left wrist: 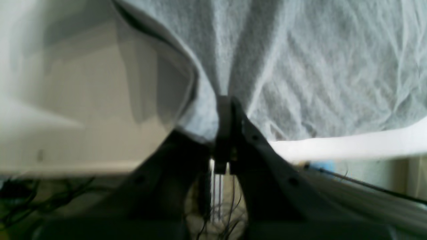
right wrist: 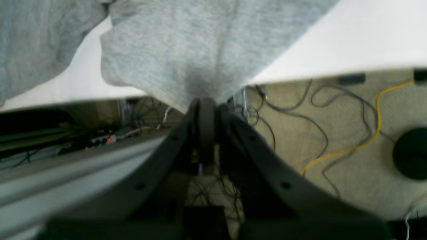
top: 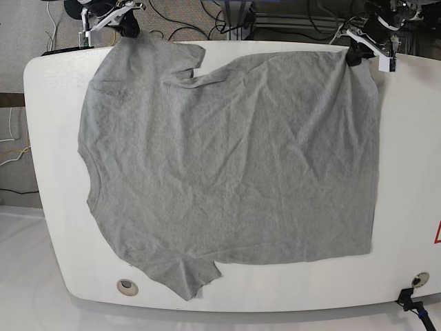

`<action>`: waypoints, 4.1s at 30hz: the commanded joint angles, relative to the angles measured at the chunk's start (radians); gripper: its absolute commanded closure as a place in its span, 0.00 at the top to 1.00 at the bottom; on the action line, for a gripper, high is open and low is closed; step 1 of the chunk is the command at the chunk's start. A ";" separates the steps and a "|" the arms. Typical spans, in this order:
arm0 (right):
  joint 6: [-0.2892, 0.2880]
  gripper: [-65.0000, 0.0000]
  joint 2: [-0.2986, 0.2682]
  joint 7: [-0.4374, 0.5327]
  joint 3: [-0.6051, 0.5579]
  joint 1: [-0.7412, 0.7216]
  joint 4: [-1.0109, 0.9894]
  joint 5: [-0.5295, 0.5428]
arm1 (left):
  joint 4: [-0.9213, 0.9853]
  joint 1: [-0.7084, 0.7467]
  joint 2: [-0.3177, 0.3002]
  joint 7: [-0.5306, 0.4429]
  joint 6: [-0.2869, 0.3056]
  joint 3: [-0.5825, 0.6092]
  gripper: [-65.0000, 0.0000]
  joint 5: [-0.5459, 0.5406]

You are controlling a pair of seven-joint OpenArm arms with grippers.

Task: Fold the T-shirt properly
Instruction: 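Lift the grasped corners and pull the shirt toward the robot, then fold the collar edge over onto the shirt body with both grippers, then release the folded edge and raise both grippers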

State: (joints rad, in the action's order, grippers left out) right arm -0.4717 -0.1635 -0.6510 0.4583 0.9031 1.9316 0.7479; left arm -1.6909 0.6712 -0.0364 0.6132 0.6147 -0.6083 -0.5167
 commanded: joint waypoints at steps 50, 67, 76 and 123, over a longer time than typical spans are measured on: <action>-0.117 0.00 -0.051 -0.192 -0.002 -0.686 -0.105 0.008 | -0.127 -0.476 -0.006 0.170 -0.022 -0.005 0.00 0.066; -0.147 0.00 -0.089 -0.194 -0.005 -0.930 -0.367 -0.110 | -0.010 -0.551 -0.090 0.169 -0.022 -0.005 0.00 0.068; -0.155 0.00 -0.087 -0.194 -0.005 -0.970 -0.404 -0.120 | 0.064 -0.608 -0.092 0.169 -0.022 0.001 0.00 0.068; -0.170 0.71 -0.123 0.211 0.087 -0.642 -0.438 -0.528 | -0.151 -0.324 -0.041 -0.232 -0.017 0.029 0.78 0.453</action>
State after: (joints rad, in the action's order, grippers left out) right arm -0.6289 -0.2653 -0.4778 0.5407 0.2710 1.4948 0.2054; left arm -1.8236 0.3496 -0.0700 0.4034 0.6025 -0.5751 -0.0521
